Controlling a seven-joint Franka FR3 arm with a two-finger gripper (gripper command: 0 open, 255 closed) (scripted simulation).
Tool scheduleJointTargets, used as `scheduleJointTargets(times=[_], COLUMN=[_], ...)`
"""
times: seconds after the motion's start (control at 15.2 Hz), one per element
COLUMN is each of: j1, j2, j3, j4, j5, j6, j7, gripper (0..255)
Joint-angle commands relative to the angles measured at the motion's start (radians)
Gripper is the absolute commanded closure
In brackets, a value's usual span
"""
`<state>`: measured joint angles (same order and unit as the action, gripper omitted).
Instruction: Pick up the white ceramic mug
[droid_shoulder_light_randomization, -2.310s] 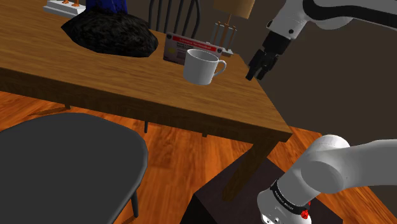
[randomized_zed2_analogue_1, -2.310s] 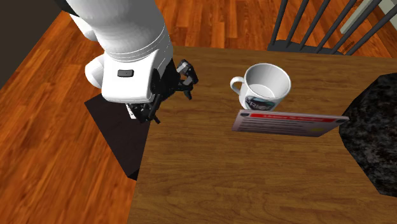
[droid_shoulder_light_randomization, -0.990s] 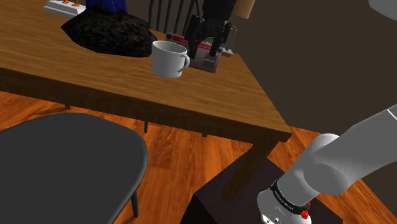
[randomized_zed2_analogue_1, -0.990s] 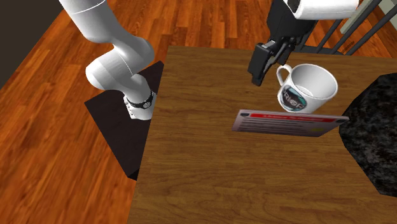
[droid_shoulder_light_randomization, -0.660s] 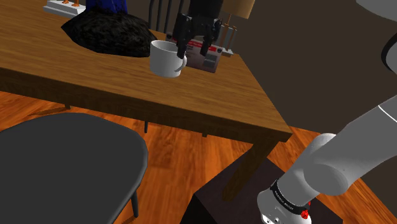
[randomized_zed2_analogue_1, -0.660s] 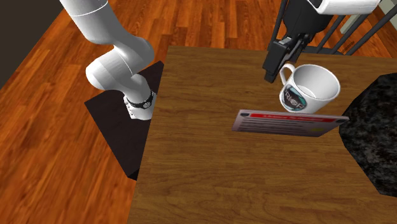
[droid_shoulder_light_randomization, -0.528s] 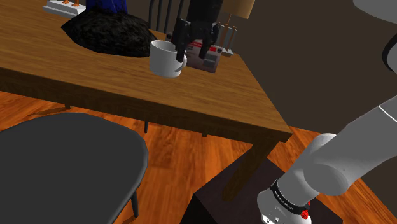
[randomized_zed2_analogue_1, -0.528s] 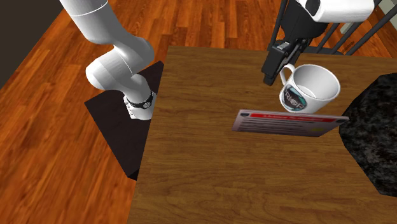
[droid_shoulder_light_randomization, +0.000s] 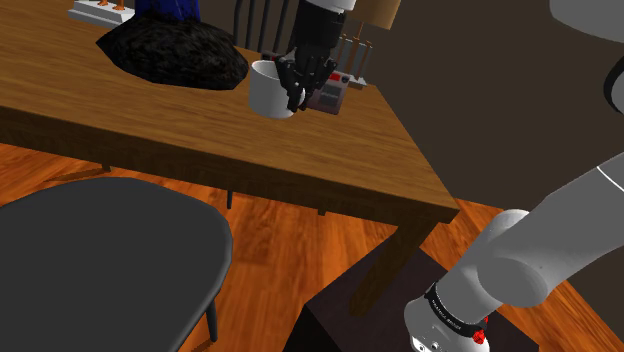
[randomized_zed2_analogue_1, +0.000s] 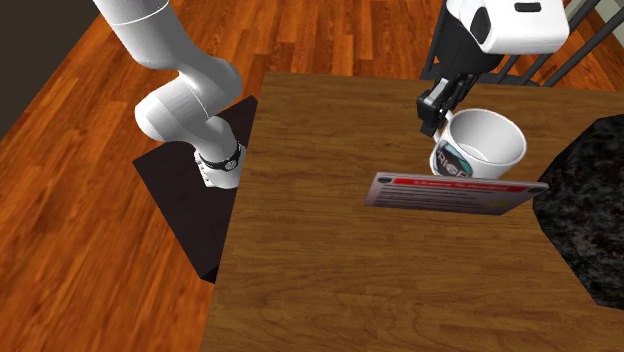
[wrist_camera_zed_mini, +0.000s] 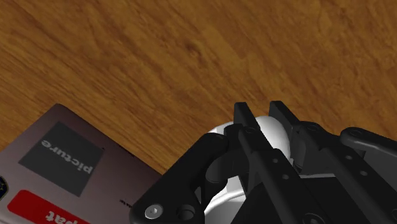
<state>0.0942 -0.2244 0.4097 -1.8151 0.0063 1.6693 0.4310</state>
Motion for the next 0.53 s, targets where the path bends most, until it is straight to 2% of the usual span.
scheduleJointTargets(times=[0.0, 0.33, 0.46], j1=[0.0, 0.0, -0.001], j2=[0.0, -0.001, 0.006], j3=[0.0, 0.0, 0.0], j4=[0.0, -0.002, 0.031], j5=[0.0, 0.0, -0.002], j6=[0.0, 0.001, -0.026], j7=[0.0, 0.0, 0.0], gripper=[255, 255, 255])
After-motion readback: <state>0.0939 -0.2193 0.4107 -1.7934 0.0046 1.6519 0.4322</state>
